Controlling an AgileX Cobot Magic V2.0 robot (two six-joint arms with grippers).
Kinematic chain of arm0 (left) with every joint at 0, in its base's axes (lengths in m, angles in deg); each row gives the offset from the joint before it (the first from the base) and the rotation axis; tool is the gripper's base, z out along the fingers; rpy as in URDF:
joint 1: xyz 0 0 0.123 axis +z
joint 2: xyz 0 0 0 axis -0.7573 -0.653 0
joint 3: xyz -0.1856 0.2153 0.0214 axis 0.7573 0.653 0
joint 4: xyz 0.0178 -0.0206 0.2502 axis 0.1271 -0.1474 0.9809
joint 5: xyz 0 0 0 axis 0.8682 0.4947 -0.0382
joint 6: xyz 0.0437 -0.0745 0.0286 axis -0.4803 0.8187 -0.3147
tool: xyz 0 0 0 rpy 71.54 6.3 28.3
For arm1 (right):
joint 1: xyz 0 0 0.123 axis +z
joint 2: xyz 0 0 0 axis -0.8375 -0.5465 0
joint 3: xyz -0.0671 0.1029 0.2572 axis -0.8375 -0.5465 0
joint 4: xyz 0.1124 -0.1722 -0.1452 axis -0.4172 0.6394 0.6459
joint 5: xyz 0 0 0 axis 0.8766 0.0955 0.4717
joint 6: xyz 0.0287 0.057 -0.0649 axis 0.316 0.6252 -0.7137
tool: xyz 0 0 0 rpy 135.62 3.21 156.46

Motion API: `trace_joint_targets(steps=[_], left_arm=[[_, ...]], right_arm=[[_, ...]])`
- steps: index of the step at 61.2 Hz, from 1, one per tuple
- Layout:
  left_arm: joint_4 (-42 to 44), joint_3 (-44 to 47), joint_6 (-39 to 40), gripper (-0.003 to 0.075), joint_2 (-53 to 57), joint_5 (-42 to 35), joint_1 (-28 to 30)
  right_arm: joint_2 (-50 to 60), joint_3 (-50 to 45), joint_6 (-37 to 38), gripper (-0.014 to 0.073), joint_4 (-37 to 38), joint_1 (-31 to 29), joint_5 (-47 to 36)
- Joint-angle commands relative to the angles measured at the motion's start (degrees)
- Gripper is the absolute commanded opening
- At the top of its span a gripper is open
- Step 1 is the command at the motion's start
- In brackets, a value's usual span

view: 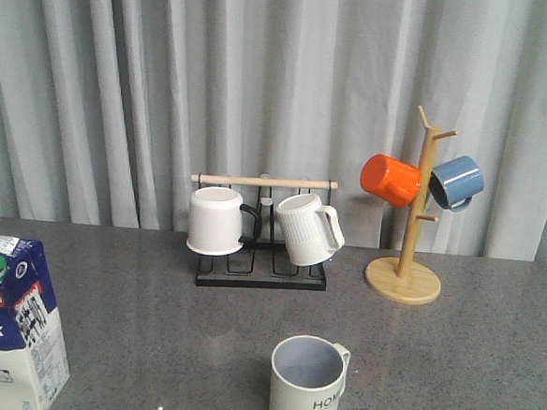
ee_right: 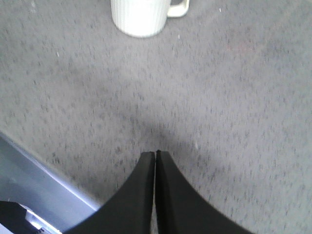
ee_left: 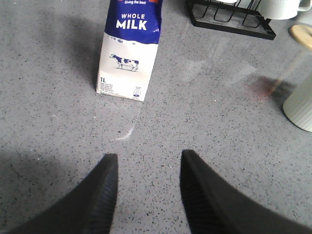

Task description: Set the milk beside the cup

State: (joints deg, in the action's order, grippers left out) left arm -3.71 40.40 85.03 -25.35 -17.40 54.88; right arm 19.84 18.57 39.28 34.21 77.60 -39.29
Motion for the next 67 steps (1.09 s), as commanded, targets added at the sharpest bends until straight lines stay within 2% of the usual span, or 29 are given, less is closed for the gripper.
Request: trace_joint_targets(steps=[1,13,21,38,46,51,60,67], left_arm=[[-1.0,-2.5,0.0,0.0365,-1.0,-2.6,-0.1],[-1.0,-10.5,-1.7,0.0557,-6.7,5.1,-0.1],[-0.9,-19.0,-3.6,0.0635,-13.6,9.9,-0.1],[1.5,-47.1,-6.0,0.0638,-32.4,20.1,-0.1],[1.9,-61.3,-5.5,0.0638,-42.7,28.1,-0.1],[1.5,-68.6,-5.3,0.0631,-48.8,28.3,-0.1],[1.6,-74.0,-5.4,0.0627,-56.0,28.3,-0.1],[1.6,-74.4,-5.6,0.0622,-60.2,28.3,-0.1]], right_arm=[[1.3,-0.5,1.0,-0.0009,1.0,0.0,-3.3],[1.6,-3.0,1.0,-0.0009,1.0,0.0,-3.6],[1.6,-3.2,1.1,-0.0009,1.0,0.0,-3.6],[2.0,-3.2,1.3,-0.0009,0.6,0.0,-3.7],[2.6,-3.2,2.4,-0.0009,0.6,0.0,-3.7],[3.0,-3.2,2.4,-0.0009,0.8,0.0,-3.7],[3.1,-3.2,2.4,-0.0009,0.8,0.0,-3.5],[3.1,-3.2,2.4,-0.0009,0.9,0.0,-3.5]])
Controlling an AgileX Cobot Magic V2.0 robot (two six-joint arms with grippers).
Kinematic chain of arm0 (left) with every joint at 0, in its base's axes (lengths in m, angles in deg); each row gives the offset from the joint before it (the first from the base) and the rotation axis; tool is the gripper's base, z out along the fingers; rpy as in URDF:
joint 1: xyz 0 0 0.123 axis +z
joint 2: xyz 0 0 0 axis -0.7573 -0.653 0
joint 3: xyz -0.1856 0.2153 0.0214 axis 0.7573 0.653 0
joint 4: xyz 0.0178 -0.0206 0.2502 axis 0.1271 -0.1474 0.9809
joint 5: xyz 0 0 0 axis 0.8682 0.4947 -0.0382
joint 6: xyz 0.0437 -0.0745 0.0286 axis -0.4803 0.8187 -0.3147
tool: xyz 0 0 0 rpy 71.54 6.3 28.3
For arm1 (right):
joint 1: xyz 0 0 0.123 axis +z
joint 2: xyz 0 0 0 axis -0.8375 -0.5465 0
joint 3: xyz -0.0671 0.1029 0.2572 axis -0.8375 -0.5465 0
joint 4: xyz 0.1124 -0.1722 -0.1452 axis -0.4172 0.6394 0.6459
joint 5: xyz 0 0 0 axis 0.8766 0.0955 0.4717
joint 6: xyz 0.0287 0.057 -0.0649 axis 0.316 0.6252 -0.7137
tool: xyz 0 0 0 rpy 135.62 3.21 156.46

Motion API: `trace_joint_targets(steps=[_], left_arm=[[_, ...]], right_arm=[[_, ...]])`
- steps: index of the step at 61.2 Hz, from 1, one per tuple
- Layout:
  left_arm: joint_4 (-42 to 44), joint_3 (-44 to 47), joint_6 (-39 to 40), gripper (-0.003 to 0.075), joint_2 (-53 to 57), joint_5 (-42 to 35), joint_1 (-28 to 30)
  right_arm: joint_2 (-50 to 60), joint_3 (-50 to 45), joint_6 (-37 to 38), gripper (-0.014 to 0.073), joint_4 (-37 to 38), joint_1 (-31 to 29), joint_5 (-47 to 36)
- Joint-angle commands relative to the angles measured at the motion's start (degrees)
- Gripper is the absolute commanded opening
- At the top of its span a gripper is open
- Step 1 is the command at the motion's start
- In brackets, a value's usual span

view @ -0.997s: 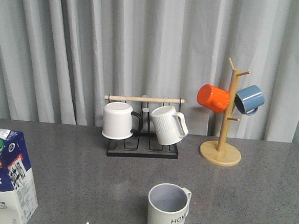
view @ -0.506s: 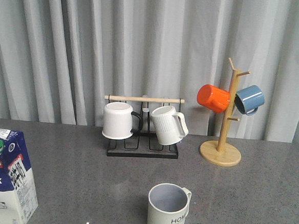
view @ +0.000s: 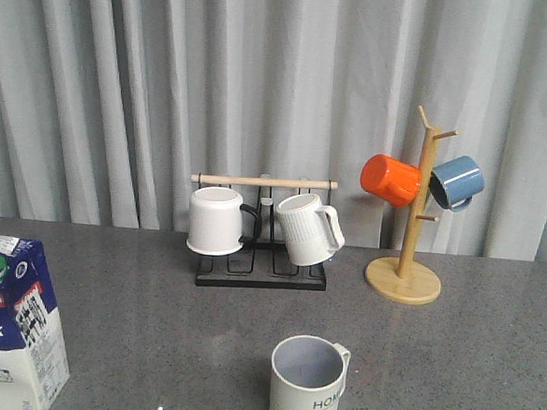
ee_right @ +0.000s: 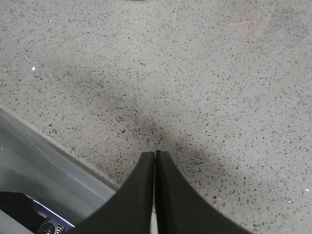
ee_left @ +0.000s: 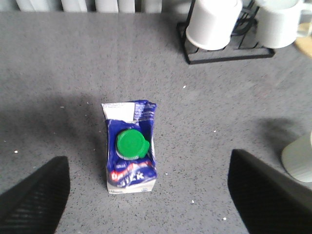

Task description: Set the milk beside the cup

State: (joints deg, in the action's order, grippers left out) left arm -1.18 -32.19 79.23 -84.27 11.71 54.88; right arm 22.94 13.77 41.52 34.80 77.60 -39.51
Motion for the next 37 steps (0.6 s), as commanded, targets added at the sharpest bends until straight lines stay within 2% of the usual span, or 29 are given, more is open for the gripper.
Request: trace_joint_targets(steps=[1,37], left_arm=[[-0.9,-1.8,0.2,0.0621,-2.0,-0.8,-0.1],[-0.5,-1.8,-0.2,0.0587,-13.5,-0.8,-0.1]], right_arm=[[0.0,1.6,0.2,-0.0009,0.4,0.0,-3.3],[0.0,1.6,0.2,-0.0009,0.6,0.0,-3.3]])
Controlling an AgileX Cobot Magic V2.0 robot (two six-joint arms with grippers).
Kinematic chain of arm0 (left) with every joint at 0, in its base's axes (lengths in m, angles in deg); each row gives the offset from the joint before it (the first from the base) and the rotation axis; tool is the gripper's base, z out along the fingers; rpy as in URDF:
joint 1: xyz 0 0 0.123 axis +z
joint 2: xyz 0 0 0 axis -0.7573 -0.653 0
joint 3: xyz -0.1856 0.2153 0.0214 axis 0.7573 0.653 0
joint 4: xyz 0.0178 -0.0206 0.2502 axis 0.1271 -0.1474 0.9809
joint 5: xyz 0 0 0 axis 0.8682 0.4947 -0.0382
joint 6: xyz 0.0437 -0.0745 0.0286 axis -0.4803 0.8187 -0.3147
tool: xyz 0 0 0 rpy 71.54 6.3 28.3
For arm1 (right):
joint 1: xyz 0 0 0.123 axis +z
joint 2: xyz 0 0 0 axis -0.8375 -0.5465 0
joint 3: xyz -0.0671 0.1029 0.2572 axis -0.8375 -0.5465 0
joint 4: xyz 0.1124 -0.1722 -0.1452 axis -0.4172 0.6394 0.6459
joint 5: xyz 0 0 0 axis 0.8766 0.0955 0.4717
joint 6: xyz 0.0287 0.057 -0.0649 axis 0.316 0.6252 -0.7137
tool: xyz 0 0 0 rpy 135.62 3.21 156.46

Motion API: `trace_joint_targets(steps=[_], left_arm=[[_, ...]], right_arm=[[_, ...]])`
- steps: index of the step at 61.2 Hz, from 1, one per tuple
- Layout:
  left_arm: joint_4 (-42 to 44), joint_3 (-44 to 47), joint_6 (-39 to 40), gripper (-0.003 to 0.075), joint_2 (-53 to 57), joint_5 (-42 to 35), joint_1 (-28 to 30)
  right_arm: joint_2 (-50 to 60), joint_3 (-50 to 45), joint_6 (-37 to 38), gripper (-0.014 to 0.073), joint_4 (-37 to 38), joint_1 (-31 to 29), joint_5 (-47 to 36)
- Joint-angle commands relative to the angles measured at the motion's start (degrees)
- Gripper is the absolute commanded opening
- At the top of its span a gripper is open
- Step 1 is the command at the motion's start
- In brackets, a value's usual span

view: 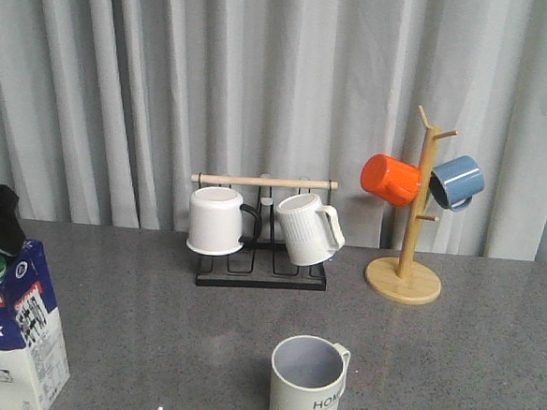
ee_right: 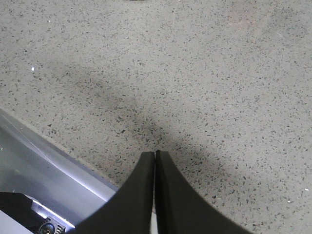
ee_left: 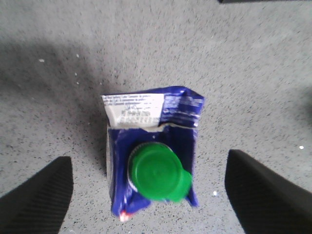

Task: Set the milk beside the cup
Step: 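Grasp the milk carton top with the left gripper and lift it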

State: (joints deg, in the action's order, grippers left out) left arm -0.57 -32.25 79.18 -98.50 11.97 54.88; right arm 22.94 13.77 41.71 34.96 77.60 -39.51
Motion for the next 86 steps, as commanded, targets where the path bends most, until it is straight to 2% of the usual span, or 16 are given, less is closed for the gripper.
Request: trace_joint_targets(steps=[1,37,46,69,78,86], left_arm=[[-1.1,-1.7,-0.1,0.0587,0.4,-1.0,-0.1],[-1.2,-1.7,-0.1,0.0570,-6.6,-1.0,-0.6],[-1.6,-1.7,-0.1,0.0484,-6.6,-1.0,-1.1],[-2.7,-1.8,-0.1,0.0159,-5.7,-1.0,-1.2],[-8.6,-1.8,-0.1,0.0089,-3.8,-1.2,-1.2],[-18.1,-3.3,-1.4,0.0060,-1.7,-1.5,-1.2]], right_arm=[[0.0,1.6,0.0,-0.0009,0.5,0.0,-3.3],[0.0,1.6,0.0,-0.0009,0.5,0.0,-3.4],[0.0,1.6,0.0,-0.0009,0.5,0.0,-3.4],[0.0,1.6,0.0,-0.0009,0.5,0.0,-3.4],[0.0,1.6,0.0,-0.0009,0.5,0.0,-3.4],[0.0,1.6,0.0,-0.0009,0.5,0.0,-3.4]])
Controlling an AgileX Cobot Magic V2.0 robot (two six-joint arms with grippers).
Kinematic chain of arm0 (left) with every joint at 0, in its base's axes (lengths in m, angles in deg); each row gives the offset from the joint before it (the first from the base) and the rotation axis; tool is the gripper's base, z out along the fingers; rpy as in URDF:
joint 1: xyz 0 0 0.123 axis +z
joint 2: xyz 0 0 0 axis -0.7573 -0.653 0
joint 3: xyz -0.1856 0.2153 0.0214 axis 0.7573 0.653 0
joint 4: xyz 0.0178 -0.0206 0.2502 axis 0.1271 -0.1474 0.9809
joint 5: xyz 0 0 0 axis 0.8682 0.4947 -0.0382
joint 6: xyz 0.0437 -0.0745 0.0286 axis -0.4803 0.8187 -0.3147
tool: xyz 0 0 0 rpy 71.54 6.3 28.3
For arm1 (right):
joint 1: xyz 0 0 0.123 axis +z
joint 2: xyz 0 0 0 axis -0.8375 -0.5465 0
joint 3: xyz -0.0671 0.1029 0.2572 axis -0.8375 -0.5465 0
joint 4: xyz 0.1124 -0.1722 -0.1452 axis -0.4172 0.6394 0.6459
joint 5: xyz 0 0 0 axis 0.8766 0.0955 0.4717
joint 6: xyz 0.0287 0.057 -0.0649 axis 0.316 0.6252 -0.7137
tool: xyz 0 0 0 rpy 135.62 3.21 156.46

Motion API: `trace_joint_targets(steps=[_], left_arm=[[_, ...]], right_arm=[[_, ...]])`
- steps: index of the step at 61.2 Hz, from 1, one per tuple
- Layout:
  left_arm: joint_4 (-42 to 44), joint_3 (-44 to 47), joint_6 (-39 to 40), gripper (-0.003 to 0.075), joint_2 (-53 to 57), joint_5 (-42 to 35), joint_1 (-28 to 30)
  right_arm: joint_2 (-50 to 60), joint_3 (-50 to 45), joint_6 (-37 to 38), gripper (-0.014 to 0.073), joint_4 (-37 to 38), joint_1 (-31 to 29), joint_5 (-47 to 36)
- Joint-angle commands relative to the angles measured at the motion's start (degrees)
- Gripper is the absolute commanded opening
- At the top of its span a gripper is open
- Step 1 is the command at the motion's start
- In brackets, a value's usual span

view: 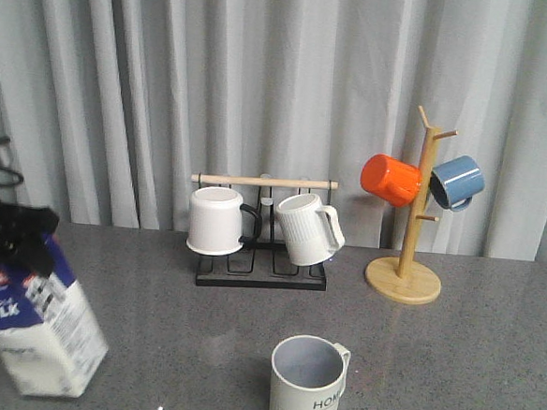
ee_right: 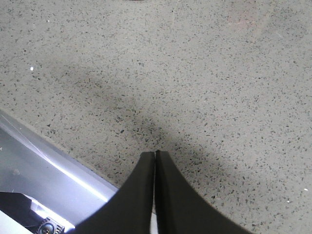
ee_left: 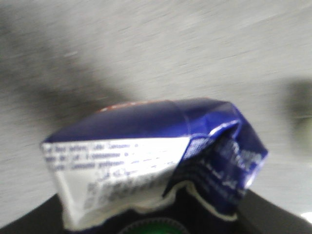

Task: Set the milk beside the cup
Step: 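Grasp the milk carton top with the left gripper and lift it, then carry the milk carton with the left gripper beside the white mug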

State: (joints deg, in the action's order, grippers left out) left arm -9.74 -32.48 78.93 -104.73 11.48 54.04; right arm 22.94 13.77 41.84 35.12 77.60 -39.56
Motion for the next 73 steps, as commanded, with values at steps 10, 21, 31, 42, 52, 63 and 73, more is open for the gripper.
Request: trace_joint_targets(steps=[10,21,31,42,52,63,73], left_arm=[[-21.8,-8.0,-4.9,0.0056,5.3,-0.5,-2.5],[-19.4,-13.1,-5.4,0.0056,4.4,-0.6,-10.8],[-7.9,-14.2,-1.2,0.0057,2.9,-0.6,-17.6],[4.2,-14.2,2.4,0.0058,1.4,-0.6,-23.1],[5.6,-14.2,3.7,0.0058,0.9,-0.6,-25.0],[6.1,-14.2,3.8,0.0058,-2.0,-0.6,-27.7],[6.3,-14.2,3.8,0.0058,-4.9,-0.6,-29.0]], right_arm=[[0.0,1.6,-0.1,-0.0009,0.3,0.0,-3.3],[0.0,1.6,-0.1,-0.0009,0.2,0.0,-3.3],[0.0,1.6,-0.1,-0.0009,0.1,0.0,-3.2],[0.0,1.6,0.0,-0.0009,0.0,0.0,-2.9],[0.0,1.6,0.0,-0.0009,0.0,0.0,-2.6],[0.0,1.6,0.0,-0.0009,-0.1,0.0,-2.6],[0.0,1.6,0.0,-0.0009,-0.1,0.0,-2.5]])
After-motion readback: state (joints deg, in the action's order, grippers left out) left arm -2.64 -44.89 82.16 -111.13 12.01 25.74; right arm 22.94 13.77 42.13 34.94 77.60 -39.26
